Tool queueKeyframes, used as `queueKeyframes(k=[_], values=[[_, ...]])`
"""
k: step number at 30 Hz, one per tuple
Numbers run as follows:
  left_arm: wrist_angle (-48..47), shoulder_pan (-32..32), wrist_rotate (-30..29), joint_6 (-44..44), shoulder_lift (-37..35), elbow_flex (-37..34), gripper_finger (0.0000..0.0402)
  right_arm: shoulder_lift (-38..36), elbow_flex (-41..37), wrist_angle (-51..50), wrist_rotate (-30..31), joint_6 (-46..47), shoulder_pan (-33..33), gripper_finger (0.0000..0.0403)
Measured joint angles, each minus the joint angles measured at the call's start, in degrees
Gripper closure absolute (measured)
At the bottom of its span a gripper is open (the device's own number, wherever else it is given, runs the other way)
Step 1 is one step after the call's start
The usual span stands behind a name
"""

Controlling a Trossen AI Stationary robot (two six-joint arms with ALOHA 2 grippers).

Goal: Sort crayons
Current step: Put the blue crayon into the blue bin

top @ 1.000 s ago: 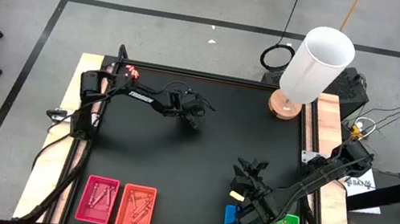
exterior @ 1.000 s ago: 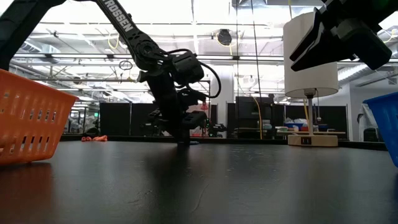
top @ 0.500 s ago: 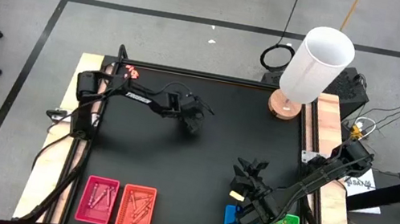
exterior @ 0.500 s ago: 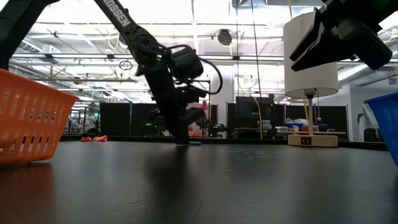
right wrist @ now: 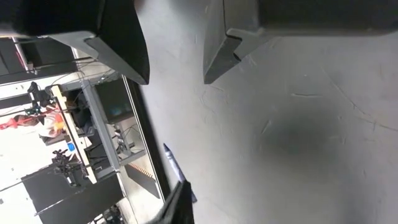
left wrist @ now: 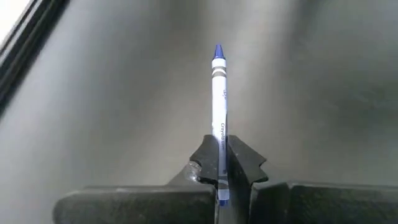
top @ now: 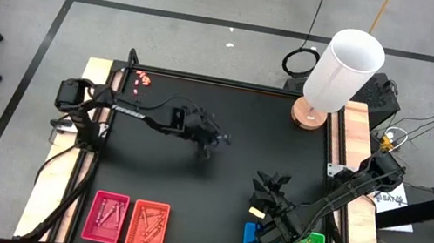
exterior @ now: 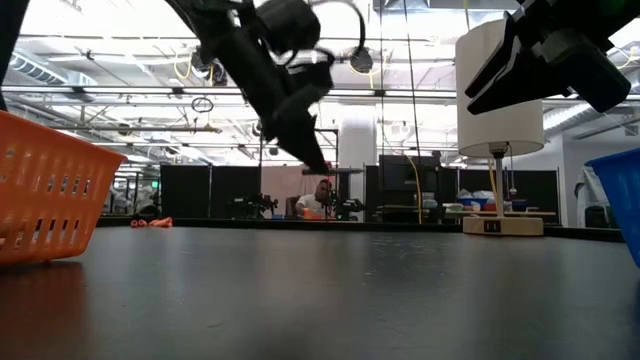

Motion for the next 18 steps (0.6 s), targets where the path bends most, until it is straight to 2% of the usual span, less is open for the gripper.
queueKeyframes(k=[10, 18], values=[[0.25, -7.83, -1.14, 26.17, -0.69, 0.0, 0.0395, 0.0, 0.02, 1.01, 0.11, -0.48, 0.0, 0.0268], [0.47, -12.17, -12.71, 41.84, -0.69, 0.0, 0.0395, 0.0, 0.02, 1.7, 0.24, -1.83, -0.02, 0.0268]])
